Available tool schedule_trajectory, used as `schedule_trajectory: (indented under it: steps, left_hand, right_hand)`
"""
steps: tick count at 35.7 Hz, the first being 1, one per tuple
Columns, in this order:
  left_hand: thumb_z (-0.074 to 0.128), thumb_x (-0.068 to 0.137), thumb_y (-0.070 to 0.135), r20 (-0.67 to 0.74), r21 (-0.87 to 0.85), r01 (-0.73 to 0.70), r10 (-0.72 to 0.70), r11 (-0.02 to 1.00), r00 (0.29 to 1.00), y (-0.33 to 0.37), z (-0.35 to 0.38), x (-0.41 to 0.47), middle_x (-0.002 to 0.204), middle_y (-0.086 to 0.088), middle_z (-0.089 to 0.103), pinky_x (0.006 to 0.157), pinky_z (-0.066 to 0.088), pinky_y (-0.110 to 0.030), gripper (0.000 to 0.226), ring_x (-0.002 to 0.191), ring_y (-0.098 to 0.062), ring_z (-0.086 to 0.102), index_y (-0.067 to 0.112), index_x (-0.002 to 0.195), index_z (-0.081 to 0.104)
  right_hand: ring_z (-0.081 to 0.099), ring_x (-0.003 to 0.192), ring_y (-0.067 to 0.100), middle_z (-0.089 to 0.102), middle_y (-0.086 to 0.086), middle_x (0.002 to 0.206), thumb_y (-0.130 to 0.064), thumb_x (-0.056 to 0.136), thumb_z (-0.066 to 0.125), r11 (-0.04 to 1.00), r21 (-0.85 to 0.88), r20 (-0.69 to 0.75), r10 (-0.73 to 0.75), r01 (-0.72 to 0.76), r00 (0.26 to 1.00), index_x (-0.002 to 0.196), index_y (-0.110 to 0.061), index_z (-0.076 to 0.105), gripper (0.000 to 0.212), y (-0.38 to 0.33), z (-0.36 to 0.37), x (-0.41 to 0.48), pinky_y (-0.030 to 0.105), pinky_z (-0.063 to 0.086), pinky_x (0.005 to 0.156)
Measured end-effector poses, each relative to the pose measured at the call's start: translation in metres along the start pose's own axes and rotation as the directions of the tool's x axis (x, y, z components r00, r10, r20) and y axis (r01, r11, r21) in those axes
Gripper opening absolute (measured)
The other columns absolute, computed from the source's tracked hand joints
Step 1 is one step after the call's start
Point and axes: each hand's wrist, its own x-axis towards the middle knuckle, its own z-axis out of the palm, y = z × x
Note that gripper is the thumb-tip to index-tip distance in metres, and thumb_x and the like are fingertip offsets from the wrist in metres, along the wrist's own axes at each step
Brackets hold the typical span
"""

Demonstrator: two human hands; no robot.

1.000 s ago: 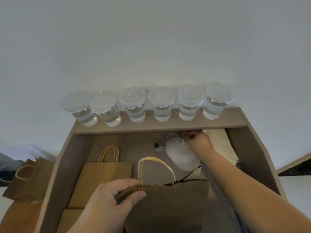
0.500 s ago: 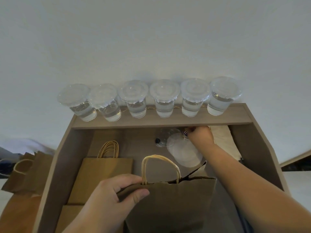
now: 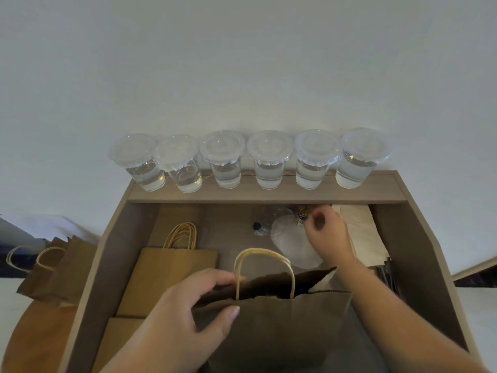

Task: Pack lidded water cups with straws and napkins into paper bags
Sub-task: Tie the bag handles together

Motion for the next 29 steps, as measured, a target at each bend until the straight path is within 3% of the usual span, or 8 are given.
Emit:
schedule_trajectory:
  steps: [2,5,6,8,11,15,21,29]
  left_hand:
    - [0.061,0.083,0.049,0.015,-0.020,0.002,-0.001,1.000,1.000,0.001,-0.001,-0.003,0.124,0.038,0.062,0.084,0.054,-0.020,0.054,0.113,0.013,0.060,0.068,0.133,0.050]
    - [0.049,0.092,0.036,0.006,-0.225,0.042,-0.042,0.974,0.999,0.002,-0.005,-0.004,0.126,0.020,0.070,0.097,0.049,-0.037,0.048,0.115,0.000,0.064,0.056,0.134,0.061]
    - [0.043,0.096,0.034,-0.033,-0.284,0.045,-0.057,0.958,0.998,0.002,-0.005,-0.003,0.125,0.014,0.073,0.099,0.048,-0.040,0.044,0.116,-0.004,0.066,0.051,0.130,0.066]
    - [0.037,0.106,0.041,-0.163,-0.300,0.019,-0.071,0.954,0.984,0.005,-0.007,0.003,0.114,0.010,0.077,0.096,0.050,-0.035,0.038,0.111,-0.005,0.069,0.051,0.118,0.072]
    - [0.048,0.107,0.041,-0.203,-0.179,0.044,-0.080,0.983,0.976,0.010,-0.008,0.021,0.100,0.014,0.079,0.087,0.055,-0.028,0.026,0.095,-0.001,0.073,0.052,0.110,0.072]
    - [0.062,0.104,0.034,-0.057,-0.019,0.094,-0.095,0.995,0.994,0.020,-0.009,0.043,0.096,0.023,0.076,0.088,0.056,-0.030,0.019,0.091,0.005,0.070,0.050,0.107,0.072]
    - [0.073,0.097,0.038,0.064,-0.043,-0.014,0.017,0.999,0.998,0.040,-0.008,0.062,0.093,0.014,0.080,0.086,0.054,-0.031,0.009,0.090,-0.005,0.073,0.042,0.102,0.080]
    - [0.077,0.094,0.040,0.038,-0.123,-0.110,0.116,0.986,0.993,0.039,-0.007,0.061,0.087,0.007,0.080,0.085,0.058,-0.038,0.006,0.083,-0.008,0.073,0.042,0.095,0.083]
  right_hand:
    - [0.064,0.078,0.004,0.066,-0.007,0.089,-0.018,0.097,0.072,0.996,0.091,0.029,-0.029,0.027,0.999,0.098,-0.027,0.064,0.012,-0.005,-0.007,-0.031,0.024,0.050,0.068]
    - [0.069,0.078,0.014,0.073,0.003,0.088,-0.023,0.098,0.071,0.971,0.236,0.237,-0.014,-0.044,0.971,0.095,-0.025,0.066,0.007,-0.024,-0.023,-0.062,0.039,0.061,0.074]
    - [0.072,0.083,0.020,0.076,0.005,0.092,-0.026,0.100,0.070,0.951,0.298,0.364,-0.029,-0.087,0.931,0.096,-0.022,0.067,0.006,-0.034,-0.032,-0.069,0.043,0.063,0.080]
    - [0.075,0.090,0.022,0.078,0.006,0.099,-0.031,0.101,0.068,0.912,0.386,0.584,-0.126,-0.137,0.802,0.101,-0.020,0.068,0.011,-0.053,-0.053,-0.077,0.035,0.062,0.084]
    - [0.075,0.096,0.016,0.078,0.000,0.100,-0.025,0.104,0.065,0.927,0.364,0.702,-0.206,-0.095,0.682,0.102,-0.021,0.068,0.006,-0.079,-0.081,-0.081,0.029,0.060,0.086]
    - [0.075,0.095,0.017,0.079,0.003,0.099,-0.020,0.104,0.066,0.933,0.356,0.720,-0.238,-0.053,0.652,0.101,-0.021,0.069,0.005,-0.104,-0.097,-0.084,0.032,0.060,0.088]
    - [0.069,0.089,0.007,0.079,-0.004,0.096,-0.027,0.101,0.071,0.917,0.397,0.631,-0.309,0.046,0.711,0.097,-0.027,0.072,0.005,-0.123,-0.095,-0.097,0.028,0.050,0.084]
    - [0.068,0.082,0.010,0.077,-0.004,0.091,-0.033,0.100,0.075,0.916,0.364,0.496,-0.343,0.168,0.797,0.097,-0.033,0.074,0.003,-0.124,-0.088,-0.113,0.035,0.054,0.081]
